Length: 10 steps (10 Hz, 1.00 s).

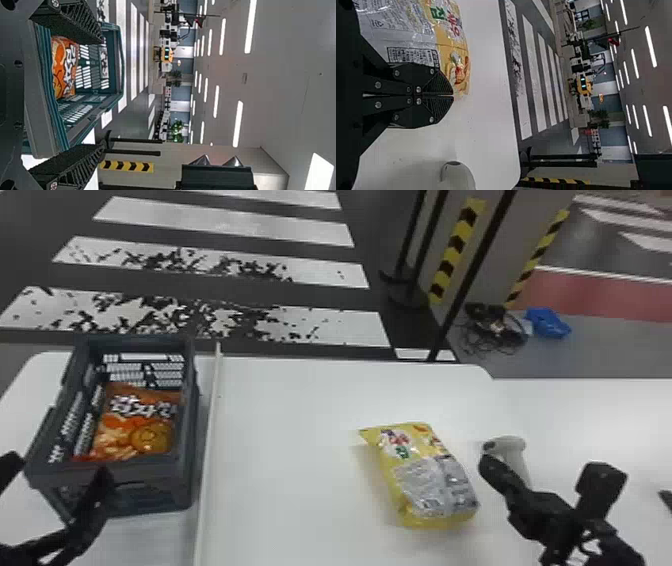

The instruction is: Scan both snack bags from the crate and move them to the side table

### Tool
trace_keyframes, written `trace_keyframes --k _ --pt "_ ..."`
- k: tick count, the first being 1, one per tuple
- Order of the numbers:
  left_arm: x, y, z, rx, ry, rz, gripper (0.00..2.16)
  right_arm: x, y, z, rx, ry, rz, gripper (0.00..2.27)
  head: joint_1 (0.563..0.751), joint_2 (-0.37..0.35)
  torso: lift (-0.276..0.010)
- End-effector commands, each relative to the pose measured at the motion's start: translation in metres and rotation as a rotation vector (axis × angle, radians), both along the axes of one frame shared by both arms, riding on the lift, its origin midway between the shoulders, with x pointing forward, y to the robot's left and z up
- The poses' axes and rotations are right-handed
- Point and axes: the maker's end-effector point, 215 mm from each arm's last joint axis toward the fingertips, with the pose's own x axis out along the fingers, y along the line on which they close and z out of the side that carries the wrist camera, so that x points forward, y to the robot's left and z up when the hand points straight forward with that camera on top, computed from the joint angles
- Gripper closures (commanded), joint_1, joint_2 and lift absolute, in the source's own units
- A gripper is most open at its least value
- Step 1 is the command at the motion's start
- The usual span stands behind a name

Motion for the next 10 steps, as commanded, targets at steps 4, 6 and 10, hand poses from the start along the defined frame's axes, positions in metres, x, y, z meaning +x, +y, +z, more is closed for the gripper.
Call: trace_keyframes --k 4,6,10 --pt "0.000 -0.001 0.000 -0.001 -0.001 -0.002 0.07 -0.019 -0.003 -0.030 0.006 0.062 -0.009 1.98 0.695 -0.257 -0.099" --pt "0.000 0.002 -0.003 0.000 0.003 0.003 0.07 -0.024 0.005 -0.038 0.012 0.081 0.005 1.98 0.695 -0.248 -0.099" --pt "0.002 0.003 -0.005 0.001 0.001 0.005 0.07 -0.038 0.013 -0.049 0.025 0.101 0.009 1.98 0.695 -0.231 -0.099"
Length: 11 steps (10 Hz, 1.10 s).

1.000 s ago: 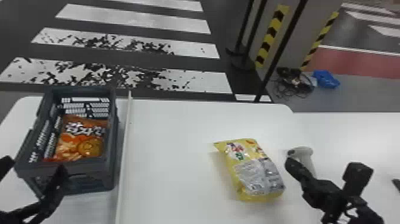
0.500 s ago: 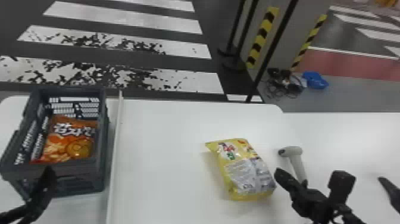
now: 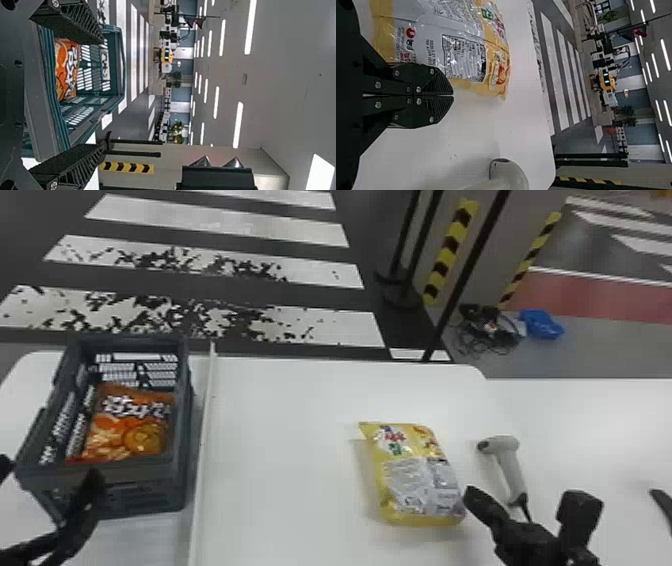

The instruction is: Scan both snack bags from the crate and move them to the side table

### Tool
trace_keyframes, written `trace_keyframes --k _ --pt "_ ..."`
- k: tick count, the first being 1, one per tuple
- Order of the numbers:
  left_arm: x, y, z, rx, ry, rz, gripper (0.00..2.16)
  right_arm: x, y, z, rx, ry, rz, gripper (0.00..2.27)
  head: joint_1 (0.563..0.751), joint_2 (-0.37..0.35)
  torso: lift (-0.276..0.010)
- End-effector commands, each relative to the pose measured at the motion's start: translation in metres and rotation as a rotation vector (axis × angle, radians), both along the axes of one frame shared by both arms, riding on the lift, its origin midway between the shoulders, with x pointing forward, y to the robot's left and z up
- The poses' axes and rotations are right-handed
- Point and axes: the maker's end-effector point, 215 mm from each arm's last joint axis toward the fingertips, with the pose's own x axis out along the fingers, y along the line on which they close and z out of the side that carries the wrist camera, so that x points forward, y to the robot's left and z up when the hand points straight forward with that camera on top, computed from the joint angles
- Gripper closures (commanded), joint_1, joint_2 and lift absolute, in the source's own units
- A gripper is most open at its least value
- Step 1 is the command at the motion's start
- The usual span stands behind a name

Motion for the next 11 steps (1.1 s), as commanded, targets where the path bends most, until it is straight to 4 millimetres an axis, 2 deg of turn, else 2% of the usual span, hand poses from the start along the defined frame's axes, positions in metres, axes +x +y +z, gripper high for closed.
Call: trace_keyframes --k 1,3,4,5,6,7,8,11 --pt "0.001 -0.001 -0.001 -0.001 0.002 -0.002 0.07 -0.001 0.001 0.000 0.001 -0.001 0.000 1.98 0.695 -0.230 -0.099" --pt "0.002 -0.002 -0.001 -0.007 0.000 -0.002 0.07 0.003 -0.010 0.007 -0.034 -0.015 -0.010 1.98 0.695 -0.232 -0.099" --pt "0.002 -0.002 -0.001 -0.008 0.000 -0.001 0.07 0.009 -0.023 0.027 -0.062 -0.060 -0.031 1.97 0.695 -0.238 -0.099" --pt "0.001 -0.002 -0.002 -0.008 0.002 -0.001 0.07 0.013 -0.032 0.046 -0.083 -0.092 -0.044 1.78 0.695 -0.250 -0.099" --pt "0.001 -0.002 -0.002 -0.009 0.002 -0.003 0.07 0.015 -0.043 0.056 -0.101 -0.110 -0.064 1.28 0.695 -0.258 -0.099" --pt "0.001 -0.003 0.000 -0.010 -0.001 -0.003 0.07 0.014 -0.048 0.060 -0.109 -0.113 -0.069 0.66 0.695 -0.273 -0.099" --pt "0.001 -0.002 0.000 -0.008 -0.001 -0.004 0.07 0.014 -0.053 0.061 -0.121 -0.112 -0.072 0.15 0.695 -0.286 -0.099" --pt "0.001 -0.002 0.000 -0.007 0.002 -0.005 0.07 0.010 -0.073 0.050 -0.162 -0.065 -0.083 0.08 0.695 -0.309 -0.099"
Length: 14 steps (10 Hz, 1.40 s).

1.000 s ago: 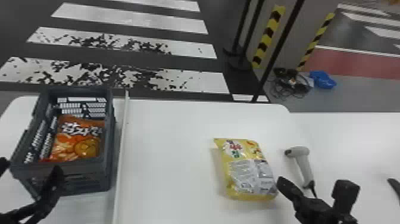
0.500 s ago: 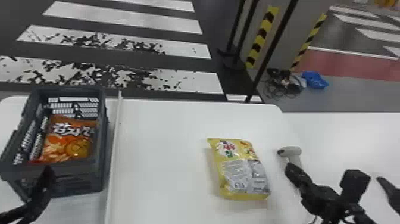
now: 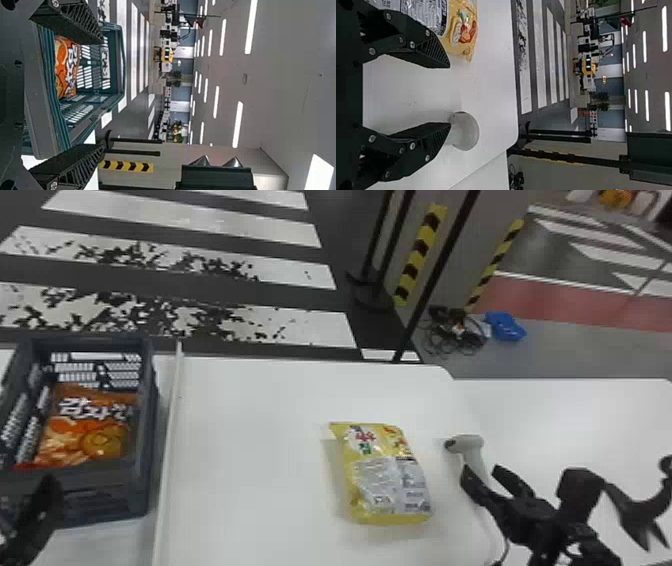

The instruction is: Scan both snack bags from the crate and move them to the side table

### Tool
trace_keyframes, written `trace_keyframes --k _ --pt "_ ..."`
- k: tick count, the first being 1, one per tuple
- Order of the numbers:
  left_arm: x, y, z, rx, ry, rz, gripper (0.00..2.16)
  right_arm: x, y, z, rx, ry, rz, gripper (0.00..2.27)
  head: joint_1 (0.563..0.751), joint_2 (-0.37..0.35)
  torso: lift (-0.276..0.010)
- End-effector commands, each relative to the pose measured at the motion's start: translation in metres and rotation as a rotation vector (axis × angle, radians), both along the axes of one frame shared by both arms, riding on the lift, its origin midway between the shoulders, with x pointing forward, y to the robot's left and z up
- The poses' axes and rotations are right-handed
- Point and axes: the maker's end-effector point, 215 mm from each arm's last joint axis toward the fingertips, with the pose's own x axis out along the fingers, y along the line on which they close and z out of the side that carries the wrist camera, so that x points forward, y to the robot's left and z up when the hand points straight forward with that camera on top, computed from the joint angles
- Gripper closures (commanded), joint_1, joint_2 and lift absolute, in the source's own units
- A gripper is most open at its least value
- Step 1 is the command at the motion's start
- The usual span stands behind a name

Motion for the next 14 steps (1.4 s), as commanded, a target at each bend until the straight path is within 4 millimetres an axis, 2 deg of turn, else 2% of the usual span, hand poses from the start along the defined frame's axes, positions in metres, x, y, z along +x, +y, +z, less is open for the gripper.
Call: trace_keyframes --k 1,3,7,11,12,14 --pt "-0.001 0.000 -0.001 0.001 0.002 -0.001 0.07 -0.002 -0.008 -0.004 -0.009 0.020 -0.002 0.08 0.695 -0.319 -0.099" --pt "0.000 0.001 0.000 0.005 0.000 0.000 0.07 -0.002 -0.017 -0.011 -0.021 0.058 0.000 0.08 0.695 -0.331 -0.099" --pt "-0.004 0.003 -0.004 0.005 0.009 0.004 0.07 0.018 -0.035 -0.026 -0.029 0.136 0.023 0.08 0.695 -0.350 -0.099" --pt "-0.006 0.002 -0.005 0.003 0.011 0.008 0.07 0.039 -0.052 -0.050 -0.035 0.203 0.031 0.09 0.695 -0.350 -0.099" --pt "-0.006 0.003 -0.005 0.003 0.010 0.011 0.07 0.045 -0.057 -0.053 -0.036 0.215 0.034 0.15 0.695 -0.350 -0.099" --pt "-0.005 0.005 -0.004 0.004 0.008 0.014 0.07 0.052 -0.069 -0.060 -0.046 0.252 0.034 0.54 0.695 -0.350 -0.099"
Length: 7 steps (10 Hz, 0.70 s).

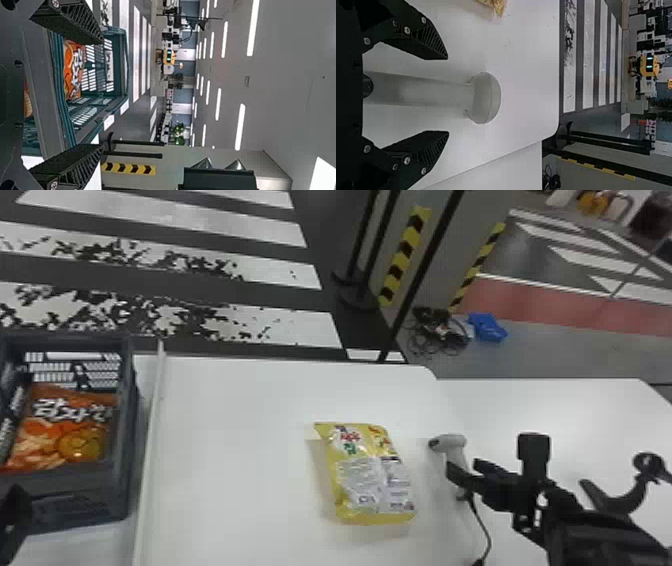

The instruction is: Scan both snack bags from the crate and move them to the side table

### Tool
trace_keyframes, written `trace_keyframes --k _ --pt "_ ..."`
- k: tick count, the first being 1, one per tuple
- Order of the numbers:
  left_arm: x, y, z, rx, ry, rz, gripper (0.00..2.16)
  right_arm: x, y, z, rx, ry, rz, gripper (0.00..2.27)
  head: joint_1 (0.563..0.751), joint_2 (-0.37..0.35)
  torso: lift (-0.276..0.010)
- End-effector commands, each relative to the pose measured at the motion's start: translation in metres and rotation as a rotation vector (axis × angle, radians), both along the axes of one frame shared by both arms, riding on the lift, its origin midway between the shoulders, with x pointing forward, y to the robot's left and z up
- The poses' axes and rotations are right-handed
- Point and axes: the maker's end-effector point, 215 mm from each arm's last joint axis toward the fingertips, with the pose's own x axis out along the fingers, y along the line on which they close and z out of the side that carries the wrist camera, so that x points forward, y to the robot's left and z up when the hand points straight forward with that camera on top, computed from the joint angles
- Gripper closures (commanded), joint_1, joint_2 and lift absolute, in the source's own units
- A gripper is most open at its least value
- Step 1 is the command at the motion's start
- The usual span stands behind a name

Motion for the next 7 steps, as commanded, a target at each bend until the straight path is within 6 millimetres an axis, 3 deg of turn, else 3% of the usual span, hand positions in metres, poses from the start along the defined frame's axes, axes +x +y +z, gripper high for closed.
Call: trace_keyframes --k 1,2,4,7 --pt "0.000 0.000 0.000 0.000 0.000 0.001 0.07 0.002 -0.005 -0.005 -0.006 0.030 0.009 0.86 0.695 -0.350 -0.099" --pt "0.000 0.000 0.000 0.000 0.000 0.001 0.07 0.000 -0.005 -0.008 -0.004 0.042 0.009 1.45 0.695 -0.350 -0.099" --pt "0.001 0.001 -0.001 0.000 0.001 0.002 0.07 -0.001 -0.005 -0.009 -0.005 0.048 0.010 1.95 0.695 -0.350 -0.099" --pt "0.000 0.001 -0.001 0.000 0.001 0.004 0.07 -0.005 0.001 0.014 -0.002 0.022 0.002 2.12 0.695 -0.350 -0.099"
